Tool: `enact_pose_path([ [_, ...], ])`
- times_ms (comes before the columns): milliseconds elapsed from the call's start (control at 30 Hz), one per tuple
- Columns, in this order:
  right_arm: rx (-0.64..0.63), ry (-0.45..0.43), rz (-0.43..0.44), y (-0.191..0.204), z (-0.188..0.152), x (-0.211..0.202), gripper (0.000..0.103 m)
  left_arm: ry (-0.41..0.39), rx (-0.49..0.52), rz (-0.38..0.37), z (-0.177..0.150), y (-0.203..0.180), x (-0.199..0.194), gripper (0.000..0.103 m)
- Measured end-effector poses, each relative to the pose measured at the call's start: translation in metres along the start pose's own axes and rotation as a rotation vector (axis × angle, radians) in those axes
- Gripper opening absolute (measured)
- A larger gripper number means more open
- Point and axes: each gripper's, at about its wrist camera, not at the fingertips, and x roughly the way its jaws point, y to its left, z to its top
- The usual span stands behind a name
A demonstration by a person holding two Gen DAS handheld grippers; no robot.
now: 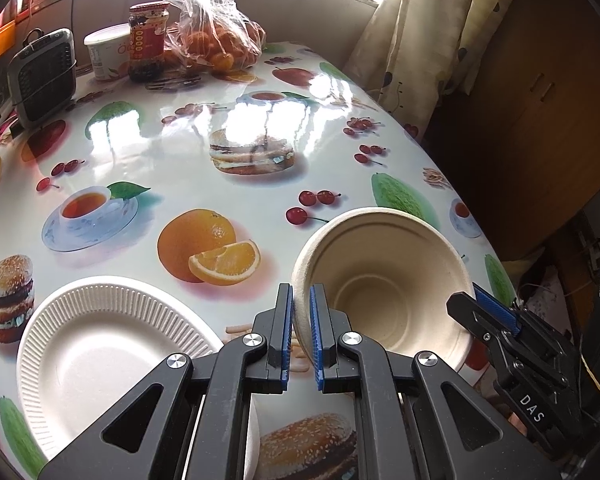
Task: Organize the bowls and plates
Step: 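Open both tools and release the bowl onto the stack, then close both tools on the rim of the beige bowl stack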
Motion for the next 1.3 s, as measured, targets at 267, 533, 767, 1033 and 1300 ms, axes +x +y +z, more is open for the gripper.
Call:
enact_pose_path([
  [267,0.005,-0.005,-0.013,0.0,0.0,-0.003,0.022,0.002,0.001,0.002,0.0,0.0,0.001,0.009],
  [533,0.004,-0.008,-0.019,-0.001,0.0,-0.004,0.029,-0.006,0.002,-0.005,0.0,-0.001,0.001,0.009],
  [767,0.005,-0.015,-0.012,-0.004,0.004,-0.008,0.041,-0.023,0.001,-0.031,-0.001,-0.003,-0.006,0.028],
  [1033,0.039,-0.003,-0.005,-0.012,0.004,-0.006,0.046,0.002,-0.078,-0.07,-0.006,0.012,0.001,0.038],
  [1300,0.062,0.018,0.036,-0.015,0.002,0.003,0.046,0.019,-0.116,-0.093,-0.009,0.014,0.007,0.038],
])
